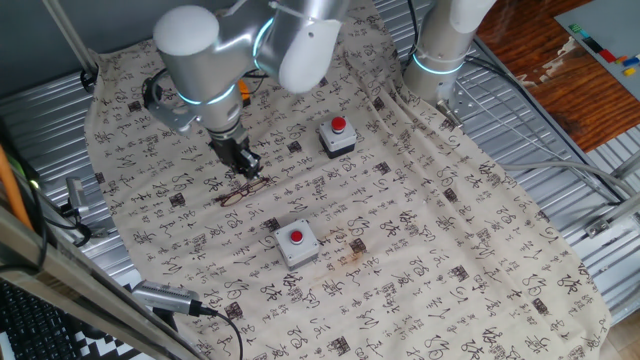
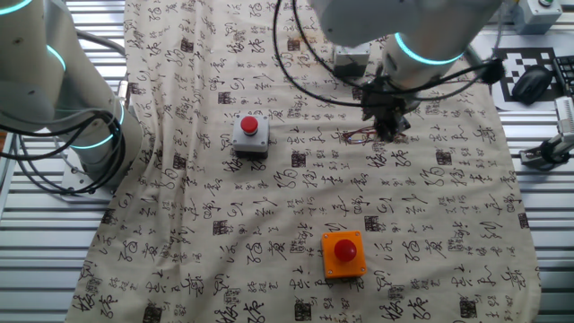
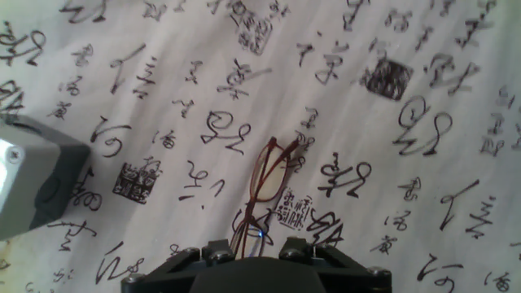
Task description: Unfold the leg of the glasses (with one hand)
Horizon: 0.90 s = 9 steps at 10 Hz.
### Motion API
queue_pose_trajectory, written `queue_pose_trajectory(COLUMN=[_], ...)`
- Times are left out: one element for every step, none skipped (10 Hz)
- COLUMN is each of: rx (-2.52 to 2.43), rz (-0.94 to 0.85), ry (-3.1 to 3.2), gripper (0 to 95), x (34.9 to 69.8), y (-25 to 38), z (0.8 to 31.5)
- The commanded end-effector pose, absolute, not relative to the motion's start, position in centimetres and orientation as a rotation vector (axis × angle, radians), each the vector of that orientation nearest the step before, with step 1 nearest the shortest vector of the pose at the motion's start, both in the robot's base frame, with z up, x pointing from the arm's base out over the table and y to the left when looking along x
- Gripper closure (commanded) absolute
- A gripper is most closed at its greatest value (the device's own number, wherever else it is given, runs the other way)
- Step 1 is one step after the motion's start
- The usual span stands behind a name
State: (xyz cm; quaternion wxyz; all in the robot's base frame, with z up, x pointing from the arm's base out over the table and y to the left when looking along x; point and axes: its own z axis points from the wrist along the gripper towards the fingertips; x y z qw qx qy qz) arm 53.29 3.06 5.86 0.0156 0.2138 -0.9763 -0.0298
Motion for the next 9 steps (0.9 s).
queue_pose_trajectory(rx=[0.659,0.653,0.644,0.640,0.644,0.644,0.639,0.626,0.602], rz=[-0.100,-0.099,-0.096,-0.095,-0.094,-0.098,-0.096,-0.093,-0.086], ry=[-3.030,-3.031,-3.032,-3.033,-3.032,-3.040,-3.041,-3.040,-3.045], gripper=[57.0,57.0,57.0,57.0,57.0,57.0,57.0,38.0,38.0], x=[53.39,53.39,53.39,53.25,53.16,53.10,53.10,53.10,53.10], y=[3.12,3.12,3.12,3.22,3.21,3.25,3.25,3.25,3.25], z=[5.91,5.91,5.91,5.76,5.77,5.94,5.94,5.94,5.94])
